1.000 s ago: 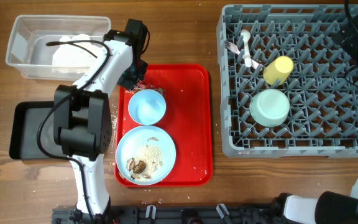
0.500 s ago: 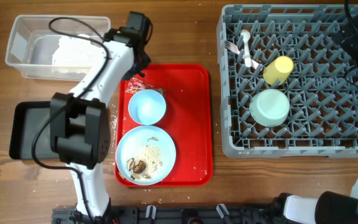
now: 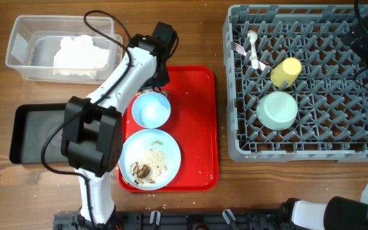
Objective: Sort waste into correct bins and load items into the dishwasher rack
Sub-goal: 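Lower the left gripper onto the red candy wrapper and grasp it, then lift the red wrapper off the tray with the left gripper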
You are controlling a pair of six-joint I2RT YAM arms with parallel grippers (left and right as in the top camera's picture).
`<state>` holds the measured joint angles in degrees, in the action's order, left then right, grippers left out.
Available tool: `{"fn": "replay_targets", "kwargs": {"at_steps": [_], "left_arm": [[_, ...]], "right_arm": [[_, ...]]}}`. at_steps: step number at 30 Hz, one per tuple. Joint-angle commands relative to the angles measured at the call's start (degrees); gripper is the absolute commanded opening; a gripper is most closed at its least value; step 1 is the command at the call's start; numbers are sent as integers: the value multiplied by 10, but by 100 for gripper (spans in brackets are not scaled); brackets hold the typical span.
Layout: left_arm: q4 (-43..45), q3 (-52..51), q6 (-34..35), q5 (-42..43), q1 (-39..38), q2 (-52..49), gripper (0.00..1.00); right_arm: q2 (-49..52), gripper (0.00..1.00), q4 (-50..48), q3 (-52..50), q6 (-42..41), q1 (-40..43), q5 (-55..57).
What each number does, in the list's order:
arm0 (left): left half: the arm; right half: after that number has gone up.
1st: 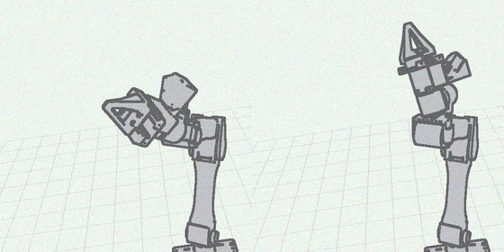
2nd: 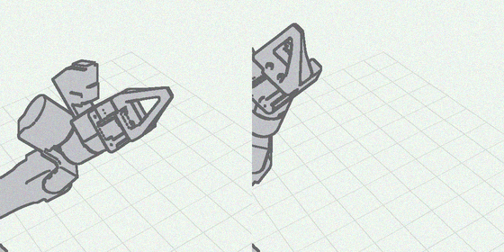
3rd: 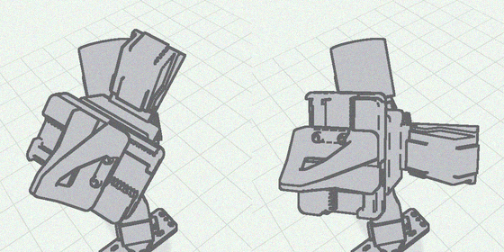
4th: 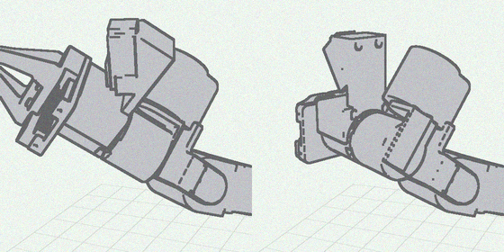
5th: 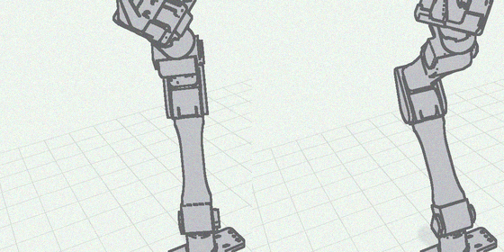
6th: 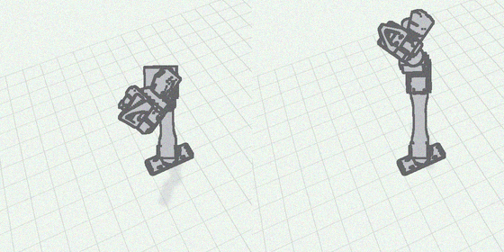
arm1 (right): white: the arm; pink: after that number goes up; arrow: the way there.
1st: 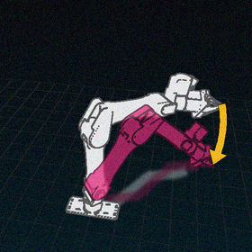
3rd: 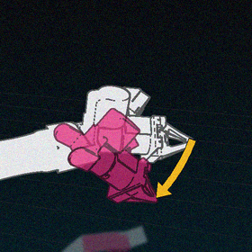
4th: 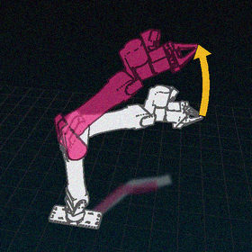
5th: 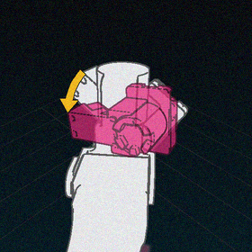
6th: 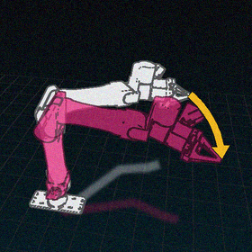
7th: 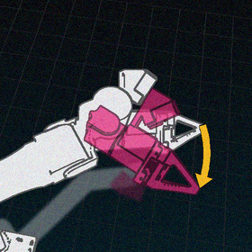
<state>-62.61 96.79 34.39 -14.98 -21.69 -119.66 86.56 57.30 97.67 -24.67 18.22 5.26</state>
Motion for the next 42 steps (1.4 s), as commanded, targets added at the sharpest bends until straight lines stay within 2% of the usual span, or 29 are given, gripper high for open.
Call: {"fn": "replay_targets", "kwargs": {"at_steps": [1, 2, 8, 16, 28, 29, 33, 35, 38, 40, 41, 42], "left_arm": [[-29, -5, 23, 17, 34, 14, 8], [-38, -6, 23, 26, 37, 14, 4], [-52, -26, 69, 25, 39, 14, 4], [-48, -57, 70, 25, 37, 14, 4], [-8, -57, 84, 30, -82, 28, 4], [-7, -56, 90, 22, -85, 28, 7], [-7, -56, 99, 19, -77, 28, 29], [-7, -56, 125, 35, -67, 28, 34], [-3, -56, 213, 45, -46, 28, 36], [20, -56, 236, 45, -36, 28, 37], [31, -56, 240, 45, -33, 27, 47], [40, -56, 247, 45, -31, 27, 64]], "right_arm": [[5, 100, -1, 0, -8, 0, 12], [5, 100, -1, 0, -8, 0, 12], [5, 100, -1, 0, -8, 0, 12], [5, 100, -1, 0, -8, 0, 12], [5, 100, -1, 0, -8, 0, 12], [5, 100, -1, 0, -9, 0, 12], [5, 100, -1, 0, -8, 0, 12], [5, 100, -1, 0, -8, 0, 12], [5, 100, -1, 0, -8, 0, 12], [5, 100, -1, 0, -9, 0, 12], [5, 100, -1, 0, -8, 0, 12], [5, 100, -1, 0, -8, 0, 12]]}}
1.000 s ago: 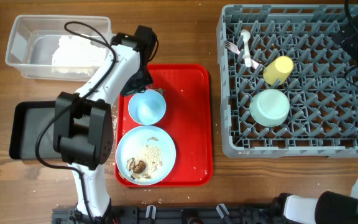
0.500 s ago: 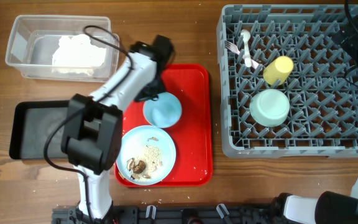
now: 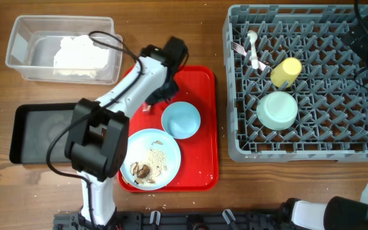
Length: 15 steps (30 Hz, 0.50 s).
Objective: Sort waste into correct bins and load items into the dishwasher rack
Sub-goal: 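Lift the red wrapper off the tray with the left gripper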
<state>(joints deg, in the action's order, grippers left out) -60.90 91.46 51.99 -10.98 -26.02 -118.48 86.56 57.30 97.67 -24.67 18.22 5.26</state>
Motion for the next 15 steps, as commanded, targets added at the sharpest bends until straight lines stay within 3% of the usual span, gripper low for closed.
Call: {"fn": "replay_targets", "kwargs": {"at_steps": [1, 4, 15], "left_arm": [[32, -3, 73, 5, 14, 15, 65], [52, -7, 62, -19, 16, 14, 63], [88, -23, -253, -51, 23, -9, 66]], "right_arm": [[5, 100, -1, 0, -8, 0, 12], [5, 100, 0, 0, -8, 0, 12], [5, 100, -1, 0, -9, 0, 12]]}}
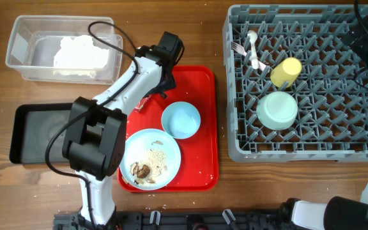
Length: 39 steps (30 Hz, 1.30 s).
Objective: Sort waste into correct bins and load items into the dishwasher rack
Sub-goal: 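Lift the red wrapper off the tray with the left gripper, then carry the red wrapper left to the clear bin and release it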
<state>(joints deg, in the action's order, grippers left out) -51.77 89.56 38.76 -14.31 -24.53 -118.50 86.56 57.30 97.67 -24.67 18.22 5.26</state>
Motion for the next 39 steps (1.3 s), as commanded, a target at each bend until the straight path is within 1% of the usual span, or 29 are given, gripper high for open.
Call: {"fn": "replay_targets", "kwargs": {"at_steps": [1, 4, 6, 7, 9, 13, 15, 16, 18, 19, 21, 23, 27, 31, 33, 34, 36, 39], "left_arm": [[-6, -4, -159, -13, 10, -12, 68], [-12, -5, -237, 32, 13, -20, 71], [-20, -5, -261, 38, 16, -32, 70], [-23, -5, -266, 40, 17, -37, 70], [-20, -11, -269, 51, 21, -49, 62], [-5, -30, -281, 57, 21, -52, 61], [0, -33, -281, 53, 21, -52, 56], [4, -34, -281, 49, 22, -52, 51], [13, -33, -280, 29, 22, -52, 33], [15, -33, -280, 22, 22, -52, 25], [17, -33, -279, 5, 22, -52, 14], [18, -33, -278, 3, 22, -52, 5], [5, -10, -227, 8, 19, -30, 4], [21, 24, -181, 4, 14, 37, 4], [62, 28, -109, -38, 26, 89, 4], [79, 28, -87, -46, 35, 103, 4], [120, 28, -50, -47, 63, 120, 4], [178, 28, -19, -47, 111, 122, 4]], "right_arm": [[5, 100, -1, 0, -8, 0, 12], [5, 100, -1, 0, -8, 0, 12], [5, 100, -1, 0, -8, 0, 12], [5, 100, -1, 0, -8, 0, 12], [5, 100, -1, 0, -8, 0, 12], [5, 100, -1, 0, -8, 0, 12], [5, 100, -1, 0, -9, 0, 12], [5, 100, -1, 0, -8, 0, 12], [5, 100, -1, 0, -8, 0, 12], [5, 100, -1, 0, -8, 0, 12], [5, 100, -1, 0, -9, 0, 12], [5, 100, -1, 0, -8, 0, 12], [5, 100, -1, 0, -8, 0, 12], [5, 100, -1, 0, -8, 0, 12], [5, 100, -1, 0, -8, 0, 12], [5, 100, -1, 0, -9, 0, 12], [5, 100, -1, 0, -8, 0, 12], [5, 100, -1, 0, -8, 0, 12]]}}
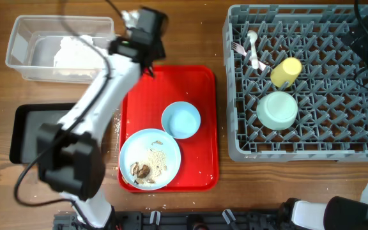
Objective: Sort waste into correct bins and load items into the dishwasher rack
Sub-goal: 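Carry the red wrapper left to the clear bin and release it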
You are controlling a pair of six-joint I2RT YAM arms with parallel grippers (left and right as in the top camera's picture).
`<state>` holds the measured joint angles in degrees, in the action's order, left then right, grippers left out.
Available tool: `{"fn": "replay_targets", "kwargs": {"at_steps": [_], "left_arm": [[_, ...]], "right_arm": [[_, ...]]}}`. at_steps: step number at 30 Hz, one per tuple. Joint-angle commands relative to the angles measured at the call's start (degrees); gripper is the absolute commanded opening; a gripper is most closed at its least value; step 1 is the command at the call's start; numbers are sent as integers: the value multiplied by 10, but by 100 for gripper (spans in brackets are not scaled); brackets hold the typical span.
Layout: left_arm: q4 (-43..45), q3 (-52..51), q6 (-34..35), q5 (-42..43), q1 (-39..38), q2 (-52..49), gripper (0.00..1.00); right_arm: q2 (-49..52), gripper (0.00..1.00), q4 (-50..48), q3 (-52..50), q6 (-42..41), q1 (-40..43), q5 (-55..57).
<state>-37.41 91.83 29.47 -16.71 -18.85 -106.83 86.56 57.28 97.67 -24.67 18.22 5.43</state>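
My left arm reaches high over the table. Its gripper [147,62] hangs at the far left corner of the red tray [203,147], close to the clear tub. The wrist hides its fingers, so neither their state nor any load shows. On the tray sit a light blue bowl [181,119] and a blue plate [150,158] with food scraps. The grey dishwasher rack [312,144] holds a yellow cup [286,70], a pale green bowl [277,110] and pink-white cutlery [252,48]. Of the right arm only a dark part at the right edge shows.
A clear tub [18,51] with white crumpled paper [78,51] stands at the far left. A black bin [27,131] lies left of the tray, partly under my left arm. Crumbs dot the wood by the tray's left side.
My left arm has risen and moved from the tray's left part to its far left corner, near the clear tub. The small pink item seen under the gripper no longer shows.
At first my left gripper was at the far rim of the blue bowl, which lay at the tray's left. Later the bowl sat mid-tray and a small pink item showed on the tray. The gripper then stood over that item, and now is raised near the tub.
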Motion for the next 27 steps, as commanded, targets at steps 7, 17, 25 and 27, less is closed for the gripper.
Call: {"fn": "replay_targets", "kwargs": {"at_steps": [7, 17, 25, 27], "left_arm": [[96, 5, 128, -21, 185, -10, 8], [21, 5, 136, 100, 225, 63, 83], [-213, 5, 90, 317, 175, 169, 75], [-258, 5, 82, 316, 146, 169, 75]], "right_arm": [[5, 100, 0, 0, -8, 0, 10], [5, 100, 0, 0, -8, 0, 10], [5, 100, 0, 0, -8, 0, 10], [5, 100, 0, 0, -8, 0, 10]]}}
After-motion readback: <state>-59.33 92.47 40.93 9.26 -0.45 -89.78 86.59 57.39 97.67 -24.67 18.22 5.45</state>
